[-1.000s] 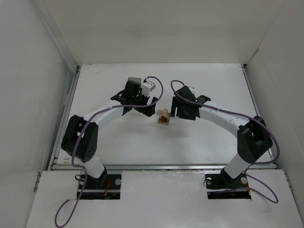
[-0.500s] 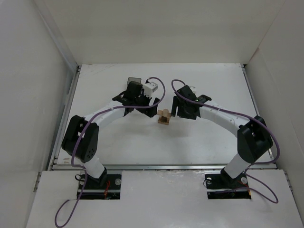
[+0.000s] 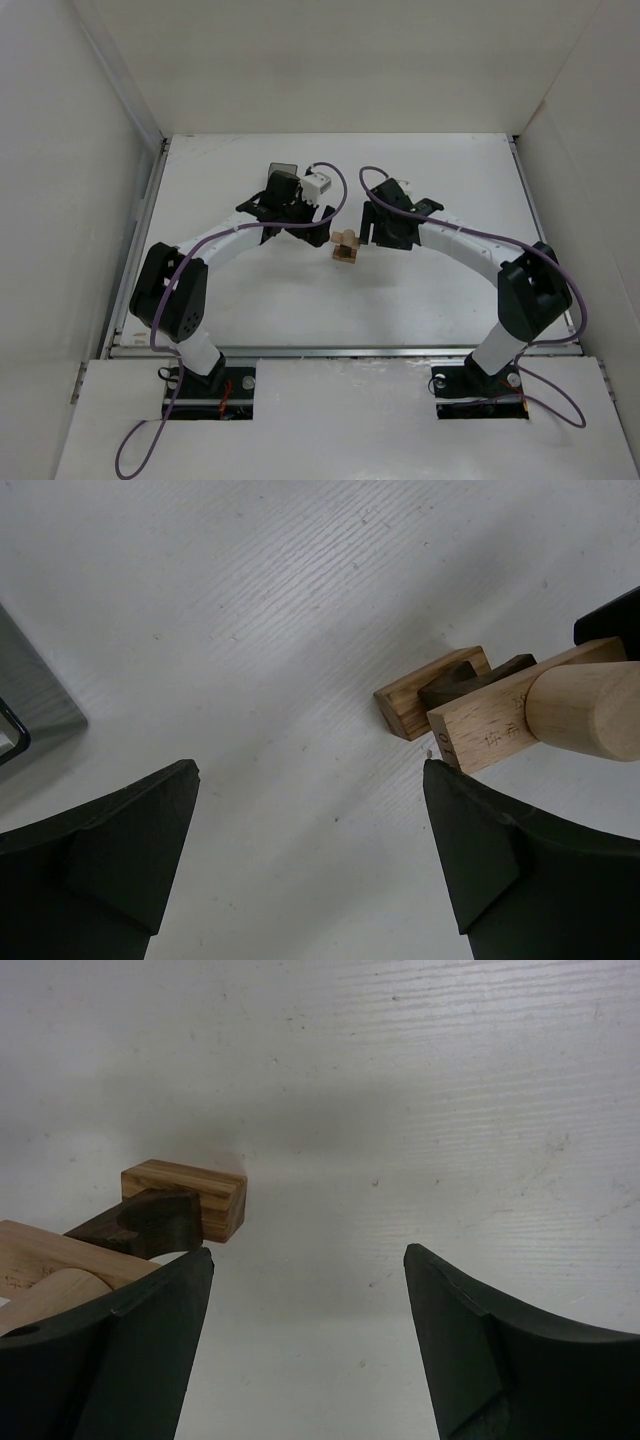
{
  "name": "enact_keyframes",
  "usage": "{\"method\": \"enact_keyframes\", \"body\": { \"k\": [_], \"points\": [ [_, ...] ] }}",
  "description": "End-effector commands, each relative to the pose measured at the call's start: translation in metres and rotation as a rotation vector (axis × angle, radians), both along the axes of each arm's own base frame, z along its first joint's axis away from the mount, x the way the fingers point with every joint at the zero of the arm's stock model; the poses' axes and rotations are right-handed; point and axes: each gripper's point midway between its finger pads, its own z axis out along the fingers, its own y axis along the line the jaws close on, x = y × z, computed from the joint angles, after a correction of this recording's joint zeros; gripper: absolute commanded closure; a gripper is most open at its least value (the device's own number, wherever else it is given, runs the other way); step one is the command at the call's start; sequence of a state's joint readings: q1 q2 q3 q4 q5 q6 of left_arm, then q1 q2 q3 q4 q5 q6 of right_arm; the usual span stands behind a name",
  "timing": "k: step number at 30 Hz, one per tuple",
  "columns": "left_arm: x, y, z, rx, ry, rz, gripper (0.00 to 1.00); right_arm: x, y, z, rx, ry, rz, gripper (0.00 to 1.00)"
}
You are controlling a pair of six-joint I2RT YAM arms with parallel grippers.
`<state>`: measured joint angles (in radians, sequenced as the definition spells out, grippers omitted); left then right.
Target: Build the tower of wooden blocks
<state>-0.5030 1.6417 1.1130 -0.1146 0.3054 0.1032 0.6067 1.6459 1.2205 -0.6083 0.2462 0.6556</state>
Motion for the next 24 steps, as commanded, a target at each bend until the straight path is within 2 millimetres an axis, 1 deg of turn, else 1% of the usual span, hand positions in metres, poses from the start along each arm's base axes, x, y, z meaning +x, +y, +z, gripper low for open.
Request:
{"method": "enact_keyframes", "body": {
  "k": [1, 6, 7, 9, 10, 17, 18, 20, 21, 24],
  "points": [
    [-0.0004, -0.0014, 0.0118, -0.017, -0.022, 0.003, 0.06, 0.0245, 0.0064, 0.0189, 0.027, -0.08, -0.008, 0.18],
    [-0.0004, -0.0014, 0.0118, -0.017, -0.022, 0.003, 0.06, 0.0246, 0.0064, 0.0189, 0.027, -0.08, -0.008, 0.18],
    [-0.0014, -0.0026, 0.0157, -0.027, -0.027, -0.003, 0.06, 0.0254, 0.005, 0.019, 0.021, -0.084, -0.013, 0.18],
    [-0.0014, -0.0026, 0.0158, -0.027, -0.027, -0.003, 0.06, 0.0273, 0.0017, 0.019, 0.02, -0.084, -0.022, 0.18],
    [-0.0014, -0.0026, 0.0158, -0.027, -0.027, -0.003, 0.06, 0.0292, 0.0026, 0.0223, 0.02, -0.093, -0.015, 0.18],
    [-0.0036, -0.0014, 0.0158, -0.027, -0.027, -0.003, 0.06, 0.0305, 0.0054, 0.022, 0.027, -0.088, -0.01, 0.18],
    [-0.0057, -0.0003, 0.0165, -0.028, -0.028, -0.003, 0.06, 0.0331, 0.0094, 0.0263, 0.044, -0.099, -0.004, 0.18],
    [-0.0073, 0.0006, 0.0151, -0.024, -0.02, -0.003, 0.06, 0.0331, 0.009, 0.0263, 0.039, -0.1, 0.004, 0.18],
    [-0.0093, 0.0018, 0.0115, -0.019, -0.012, -0.003, 0.06, 0.0312, 0.0078, 0.025, 0.033, -0.091, 0.004, 0.18],
    [-0.0082, 0.0032, 0.0112, -0.013, -0.016, 0.004, 0.06, 0.0293, 0.002, 0.025, 0.014, -0.094, -0.008, 0.18]
  ]
}}
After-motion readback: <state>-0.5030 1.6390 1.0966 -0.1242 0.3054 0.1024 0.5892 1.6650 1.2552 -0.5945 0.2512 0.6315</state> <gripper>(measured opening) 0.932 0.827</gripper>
